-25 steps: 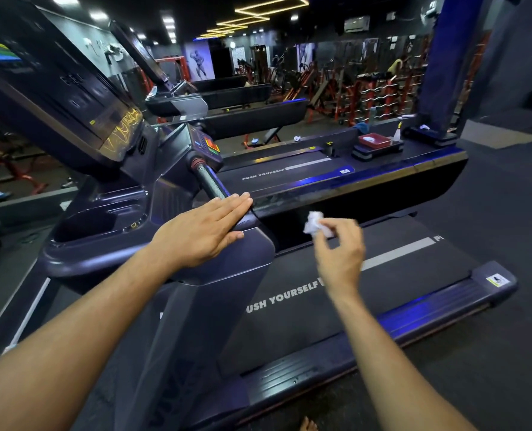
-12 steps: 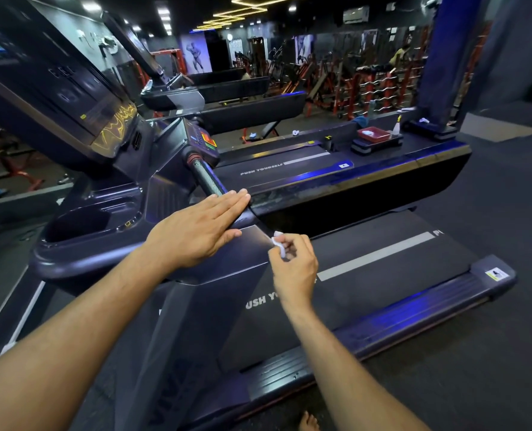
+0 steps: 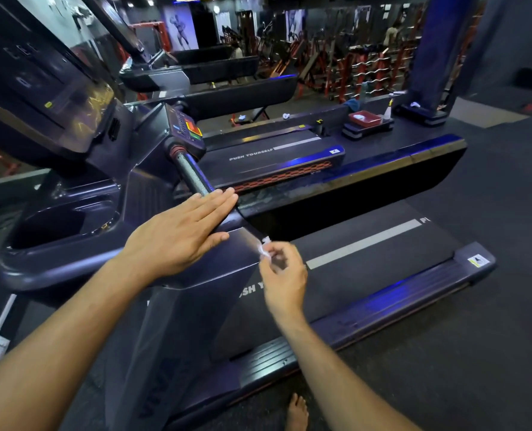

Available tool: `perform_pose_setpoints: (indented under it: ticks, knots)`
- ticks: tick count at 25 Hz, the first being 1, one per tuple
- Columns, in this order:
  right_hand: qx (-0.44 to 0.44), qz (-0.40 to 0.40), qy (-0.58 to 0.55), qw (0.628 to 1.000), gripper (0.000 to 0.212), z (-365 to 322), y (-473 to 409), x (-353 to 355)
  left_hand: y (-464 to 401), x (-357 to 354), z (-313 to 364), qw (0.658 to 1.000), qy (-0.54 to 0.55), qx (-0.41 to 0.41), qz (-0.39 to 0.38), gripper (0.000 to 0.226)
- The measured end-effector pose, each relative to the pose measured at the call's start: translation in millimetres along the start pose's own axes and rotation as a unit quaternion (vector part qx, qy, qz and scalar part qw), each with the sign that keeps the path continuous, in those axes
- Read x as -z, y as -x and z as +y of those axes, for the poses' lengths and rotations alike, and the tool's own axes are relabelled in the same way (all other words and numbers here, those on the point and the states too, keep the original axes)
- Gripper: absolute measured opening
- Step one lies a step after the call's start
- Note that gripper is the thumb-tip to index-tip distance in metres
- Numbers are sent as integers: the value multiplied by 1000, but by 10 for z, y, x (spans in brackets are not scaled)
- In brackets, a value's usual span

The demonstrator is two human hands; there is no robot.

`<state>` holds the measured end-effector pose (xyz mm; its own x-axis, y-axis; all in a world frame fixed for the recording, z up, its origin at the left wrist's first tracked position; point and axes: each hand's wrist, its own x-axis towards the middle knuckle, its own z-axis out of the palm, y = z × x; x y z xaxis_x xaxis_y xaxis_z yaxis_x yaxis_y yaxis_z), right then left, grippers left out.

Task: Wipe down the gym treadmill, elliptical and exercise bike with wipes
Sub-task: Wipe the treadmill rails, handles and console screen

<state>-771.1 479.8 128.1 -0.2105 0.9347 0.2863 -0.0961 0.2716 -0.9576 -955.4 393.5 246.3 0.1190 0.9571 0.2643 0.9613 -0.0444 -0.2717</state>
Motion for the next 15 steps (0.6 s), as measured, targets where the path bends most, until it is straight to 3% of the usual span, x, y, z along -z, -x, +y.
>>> perform_pose_setpoints:
  ticks: [4,12,15]
  knots:
    - [-31,-30,39,998,26,65,-316,639,-193,77,121,997,79,25,10,69]
    - [-92,101,68,988,22,200,-1029,2554,-1723,153,1280,985,132,-72,85,51]
    - [-113,113,61,985,20,322,-1356,3165,-2504,-24,1890,964,217,-109,112,42]
